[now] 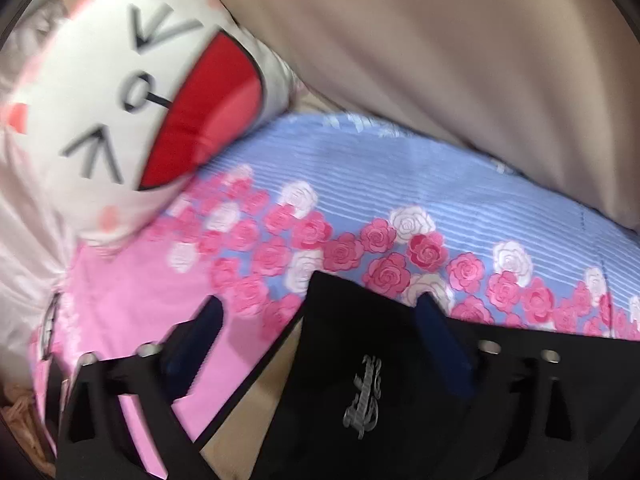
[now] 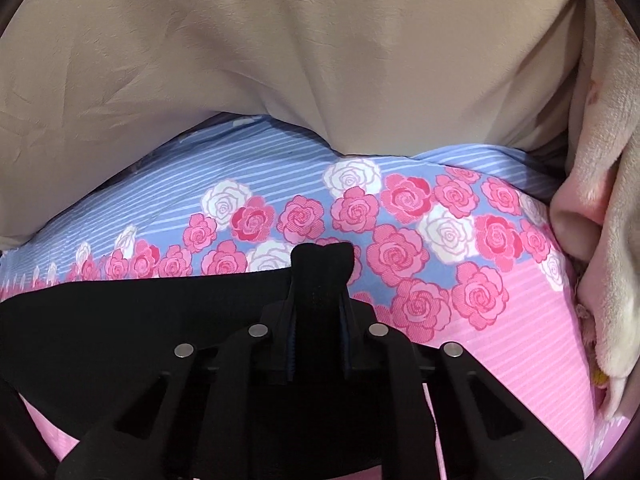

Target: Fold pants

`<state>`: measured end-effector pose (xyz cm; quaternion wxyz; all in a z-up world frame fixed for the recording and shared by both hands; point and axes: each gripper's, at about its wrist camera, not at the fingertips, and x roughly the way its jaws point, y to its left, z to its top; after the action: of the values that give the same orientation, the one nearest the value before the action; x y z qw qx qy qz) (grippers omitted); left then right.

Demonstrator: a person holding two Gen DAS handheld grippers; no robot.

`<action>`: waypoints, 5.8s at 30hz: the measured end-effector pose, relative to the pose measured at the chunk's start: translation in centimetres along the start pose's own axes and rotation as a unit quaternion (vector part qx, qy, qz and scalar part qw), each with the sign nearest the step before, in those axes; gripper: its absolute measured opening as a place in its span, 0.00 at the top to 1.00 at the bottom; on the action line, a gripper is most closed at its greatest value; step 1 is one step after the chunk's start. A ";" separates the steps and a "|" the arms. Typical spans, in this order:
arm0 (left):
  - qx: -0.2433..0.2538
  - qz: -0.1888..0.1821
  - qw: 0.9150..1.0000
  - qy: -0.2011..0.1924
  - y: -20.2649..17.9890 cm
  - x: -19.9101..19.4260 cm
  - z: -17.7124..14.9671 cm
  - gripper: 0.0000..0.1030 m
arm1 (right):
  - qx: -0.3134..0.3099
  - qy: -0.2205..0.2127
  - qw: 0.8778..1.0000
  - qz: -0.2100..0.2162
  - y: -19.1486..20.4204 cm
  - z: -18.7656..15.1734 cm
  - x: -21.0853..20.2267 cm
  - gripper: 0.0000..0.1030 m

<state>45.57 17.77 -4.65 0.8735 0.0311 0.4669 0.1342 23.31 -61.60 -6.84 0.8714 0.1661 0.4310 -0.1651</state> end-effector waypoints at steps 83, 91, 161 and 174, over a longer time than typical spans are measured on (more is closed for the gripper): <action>0.200 -0.086 0.976 -0.020 -10.7 -21.0 -30.2 0.26 | 0.112 -0.027 0.980 0.164 -12.6 -22.1 -22.7 0.17; 0.179 -0.100 0.979 -0.007 -9.7 -20.5 -29.9 0.23 | -0.086 -0.146 0.977 0.131 -4.7 -18.9 -27.1 0.90; 0.066 -0.085 0.994 -0.017 6.9 -13.5 -27.1 0.07 | -0.292 0.052 0.923 0.244 50.3 -19.5 -7.2 0.61; 0.040 -0.028 0.999 -0.023 8.9 -12.3 -24.8 0.05 | -0.340 0.075 0.884 0.311 54.1 -24.5 -10.9 0.59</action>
<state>16.77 21.34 -7.05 0.8854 0.0565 0.4525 0.0902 23.35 -1.29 -4.17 0.8461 -0.0033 0.4510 0.2840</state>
